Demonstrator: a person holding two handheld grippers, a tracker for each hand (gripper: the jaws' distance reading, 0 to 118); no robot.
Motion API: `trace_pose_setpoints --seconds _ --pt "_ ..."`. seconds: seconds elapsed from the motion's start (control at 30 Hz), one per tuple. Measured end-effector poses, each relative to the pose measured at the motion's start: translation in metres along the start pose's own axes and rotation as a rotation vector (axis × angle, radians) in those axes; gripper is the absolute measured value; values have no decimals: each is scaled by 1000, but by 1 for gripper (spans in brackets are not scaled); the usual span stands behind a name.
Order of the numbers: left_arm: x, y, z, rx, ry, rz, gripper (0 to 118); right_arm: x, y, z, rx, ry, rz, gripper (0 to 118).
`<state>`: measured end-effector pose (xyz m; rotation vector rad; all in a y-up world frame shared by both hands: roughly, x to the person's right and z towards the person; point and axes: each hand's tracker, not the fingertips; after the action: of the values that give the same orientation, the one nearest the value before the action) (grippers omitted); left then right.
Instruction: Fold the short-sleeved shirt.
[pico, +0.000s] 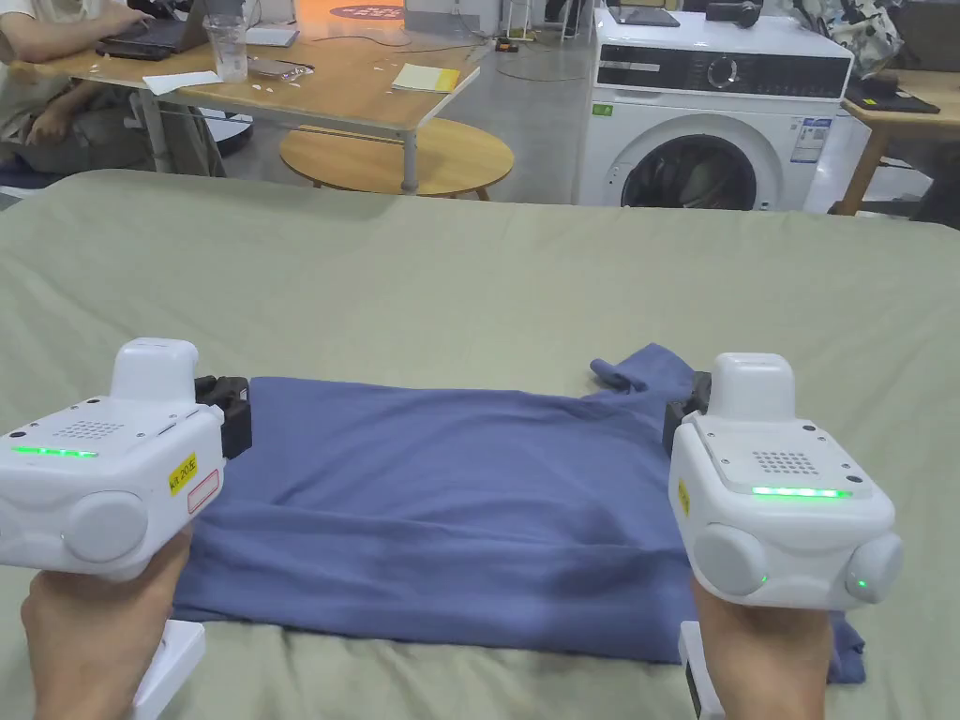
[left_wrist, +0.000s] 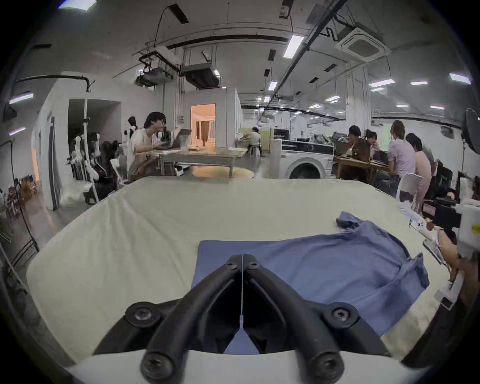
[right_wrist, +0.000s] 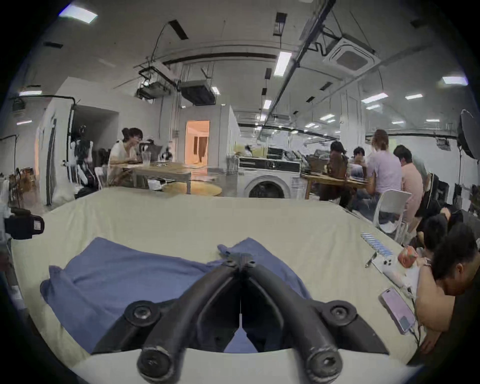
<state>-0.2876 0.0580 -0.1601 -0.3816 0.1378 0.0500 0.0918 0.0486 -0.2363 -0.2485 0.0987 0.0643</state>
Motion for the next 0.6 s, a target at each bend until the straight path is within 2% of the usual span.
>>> trace_pose_setpoints --seconds 0.13,0.4,0.6 --pt "-19 11 -24 -47 -2 79 0 -2 0 -13 -36 36 -41 0" --pt "-79 47 -147 -399 -27 146 0 -1 -2 -57 -131 61 -13 0" --pt "-103 65 -234 -579 -28 151 0 2 -4 -84 -178 57 0 0"
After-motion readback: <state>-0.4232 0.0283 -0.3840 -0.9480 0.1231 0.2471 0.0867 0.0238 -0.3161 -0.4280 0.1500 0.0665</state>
